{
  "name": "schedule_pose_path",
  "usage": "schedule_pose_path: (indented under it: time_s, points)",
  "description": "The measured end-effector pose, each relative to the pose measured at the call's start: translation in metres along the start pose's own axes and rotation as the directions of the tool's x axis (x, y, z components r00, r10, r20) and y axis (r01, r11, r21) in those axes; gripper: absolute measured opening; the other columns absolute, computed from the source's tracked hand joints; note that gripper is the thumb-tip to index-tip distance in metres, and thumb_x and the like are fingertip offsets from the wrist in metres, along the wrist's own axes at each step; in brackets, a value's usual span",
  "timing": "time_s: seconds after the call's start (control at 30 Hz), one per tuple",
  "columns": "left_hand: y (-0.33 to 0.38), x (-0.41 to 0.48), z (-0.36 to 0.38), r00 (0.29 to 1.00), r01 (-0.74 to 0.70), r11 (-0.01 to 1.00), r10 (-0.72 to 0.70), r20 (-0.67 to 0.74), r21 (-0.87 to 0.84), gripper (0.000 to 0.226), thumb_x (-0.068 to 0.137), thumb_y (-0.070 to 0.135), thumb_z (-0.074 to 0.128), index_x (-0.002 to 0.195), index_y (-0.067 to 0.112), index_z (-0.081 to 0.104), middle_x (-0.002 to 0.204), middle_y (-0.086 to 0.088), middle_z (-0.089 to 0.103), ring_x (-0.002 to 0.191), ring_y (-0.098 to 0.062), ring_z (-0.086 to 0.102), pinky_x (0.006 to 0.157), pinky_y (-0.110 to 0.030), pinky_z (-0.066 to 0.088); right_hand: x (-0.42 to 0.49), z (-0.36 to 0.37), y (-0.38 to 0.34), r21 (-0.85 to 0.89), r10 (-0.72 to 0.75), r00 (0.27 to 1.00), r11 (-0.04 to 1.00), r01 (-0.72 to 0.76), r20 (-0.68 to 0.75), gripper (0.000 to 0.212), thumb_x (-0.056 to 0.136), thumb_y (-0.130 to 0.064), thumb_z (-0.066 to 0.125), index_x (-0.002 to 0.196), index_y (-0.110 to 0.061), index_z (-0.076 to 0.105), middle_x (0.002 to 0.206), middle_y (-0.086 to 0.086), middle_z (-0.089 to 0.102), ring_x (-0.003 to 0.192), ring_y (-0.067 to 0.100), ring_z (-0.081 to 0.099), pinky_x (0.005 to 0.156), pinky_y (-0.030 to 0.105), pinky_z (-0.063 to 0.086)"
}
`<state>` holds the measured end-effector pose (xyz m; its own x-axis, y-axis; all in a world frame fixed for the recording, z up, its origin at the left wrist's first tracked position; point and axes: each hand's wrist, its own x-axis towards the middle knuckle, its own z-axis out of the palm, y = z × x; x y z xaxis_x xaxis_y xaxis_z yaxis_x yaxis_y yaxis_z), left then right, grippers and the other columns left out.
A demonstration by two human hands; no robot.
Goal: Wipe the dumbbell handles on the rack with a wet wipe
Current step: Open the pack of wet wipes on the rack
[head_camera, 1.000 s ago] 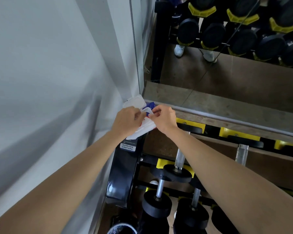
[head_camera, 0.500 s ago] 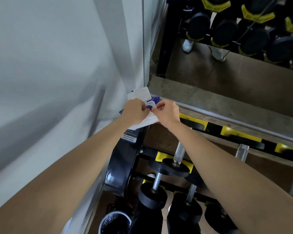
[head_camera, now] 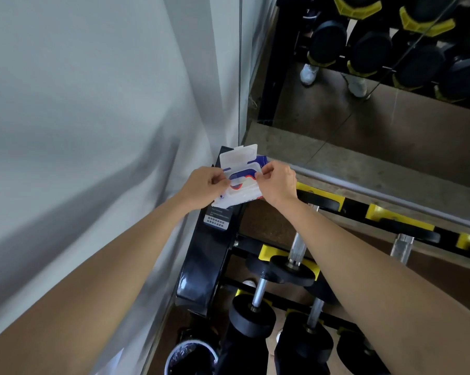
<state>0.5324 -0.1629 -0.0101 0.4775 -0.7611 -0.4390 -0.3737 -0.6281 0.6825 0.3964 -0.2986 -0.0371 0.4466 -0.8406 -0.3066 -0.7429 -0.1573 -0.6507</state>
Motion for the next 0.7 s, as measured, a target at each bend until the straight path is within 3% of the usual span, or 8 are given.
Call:
schedule_pose_path:
  time_s: [0.1, 0.2, 0.3, 0.33, 0.4, 0.5, 0.6, 0.7]
  points:
    - [-0.018, -0.005, -0.005, 0.996, 0.05, 0.985, -0.038, 0.08, -0.164, 0.029, 0.101, 0.02, 0.059, 0.072, 0.015, 0.057, 0.069, 0.003, 0.06, 0.067, -0.014, 0.051, 0.07, -0.03, 0.04, -0.001, 0.0, 0.001, 0.012, -0.001, 1.0, 1.0, 0.001, 0.002, 0.002, 0.095, -0.019, 0.068, 0.096, -0.018, 0.067, 0.095, -0.001, 0.067, 0.079, 0.011, 0.061, 0.059, 0.014, 0.047]
    - [-0.019, -0.011, -0.006, 0.987, 0.123, 0.894, -0.065, 0.146, -0.432, 0.02, 0.102, 0.007, 0.057, 0.083, 0.005, 0.061, 0.08, 0.0, 0.072, 0.079, -0.016, 0.067, 0.081, -0.026, 0.053, -0.003, -0.004, 0.001, 0.017, -0.016, 1.0, 1.0, 0.015, 0.013, 0.002, 0.096, -0.019, 0.069, 0.097, -0.018, 0.067, 0.097, 0.0, 0.068, 0.082, 0.012, 0.062, 0.066, 0.018, 0.052]
    - [-0.021, -0.015, -0.001, 0.987, 0.159, 0.833, -0.114, 0.117, -0.531, 0.016, 0.101, 0.007, 0.06, 0.088, -0.001, 0.064, 0.087, -0.009, 0.075, 0.09, -0.026, 0.072, 0.094, -0.032, 0.058, -0.006, -0.008, -0.003, 0.018, -0.05, 0.998, 0.999, 0.049, 0.024, 0.007, 0.095, -0.019, 0.07, 0.097, -0.02, 0.063, 0.098, -0.002, 0.066, 0.085, 0.013, 0.063, 0.069, 0.018, 0.053]
    - [-0.023, -0.015, 0.002, 0.99, 0.14, 0.87, -0.125, 0.064, -0.473, 0.019, 0.099, 0.011, 0.063, 0.084, 0.001, 0.065, 0.087, -0.01, 0.075, 0.089, -0.028, 0.072, 0.092, -0.032, 0.057, -0.008, -0.01, -0.004, 0.006, -0.074, 0.997, 0.997, 0.074, 0.013, 0.01, 0.094, -0.018, 0.07, 0.096, -0.021, 0.061, 0.099, -0.004, 0.063, 0.086, 0.012, 0.061, 0.067, 0.016, 0.05]
    - [-0.026, -0.016, 0.009, 0.989, 0.075, 0.982, -0.096, -0.112, -0.176, 0.021, 0.092, 0.021, 0.069, 0.075, 0.009, 0.065, 0.081, -0.005, 0.072, 0.079, -0.025, 0.068, 0.075, -0.027, 0.05, -0.011, -0.013, -0.006, -0.09, -0.177, 0.984, 0.981, 0.175, -0.022, 0.012, 0.093, -0.016, 0.071, 0.093, -0.021, 0.059, 0.101, -0.005, 0.059, 0.085, 0.01, 0.058, 0.066, 0.012, 0.046]
    - [-0.023, -0.02, 0.017, 0.917, -0.165, 0.976, 0.206, -0.341, 0.145, 0.017, 0.084, 0.017, 0.077, 0.08, 0.016, 0.061, 0.083, 0.004, 0.056, 0.069, -0.015, 0.054, 0.061, -0.019, 0.039, -0.014, -0.017, -0.011, -0.263, -0.369, 0.925, 0.887, 0.38, 0.091, 0.004, 0.095, -0.015, 0.068, 0.097, -0.018, 0.065, 0.1, -0.006, 0.06, 0.085, 0.01, 0.056, 0.071, 0.016, 0.049]
    - [-0.029, -0.016, 0.024, 0.853, -0.324, 0.899, 0.412, -0.319, 0.295, 0.023, 0.084, 0.004, 0.075, 0.104, 0.013, 0.071, 0.103, -0.008, 0.059, 0.087, -0.025, 0.059, 0.071, -0.031, 0.054, -0.008, -0.022, -0.017, -0.272, -0.433, 0.855, 0.819, 0.505, 0.284, 0.006, 0.095, -0.015, 0.066, 0.098, -0.017, 0.072, 0.098, -0.006, 0.062, 0.087, 0.013, 0.057, 0.076, 0.022, 0.048]
    - [-0.031, -0.012, 0.034, 0.852, -0.337, 0.901, 0.415, -0.319, 0.273, 0.034, 0.083, -0.006, 0.072, 0.113, 0.008, 0.075, 0.11, -0.015, 0.067, 0.09, -0.034, 0.065, 0.076, -0.04, 0.054, 0.0, -0.024, -0.025, -0.347, -0.471, 0.769, 0.7, 0.624, 0.433, 0.016, 0.096, -0.015, 0.059, 0.091, -0.015, 0.075, 0.097, 0.002, 0.07, 0.087, 0.02, 0.063, 0.077, 0.027, 0.049]
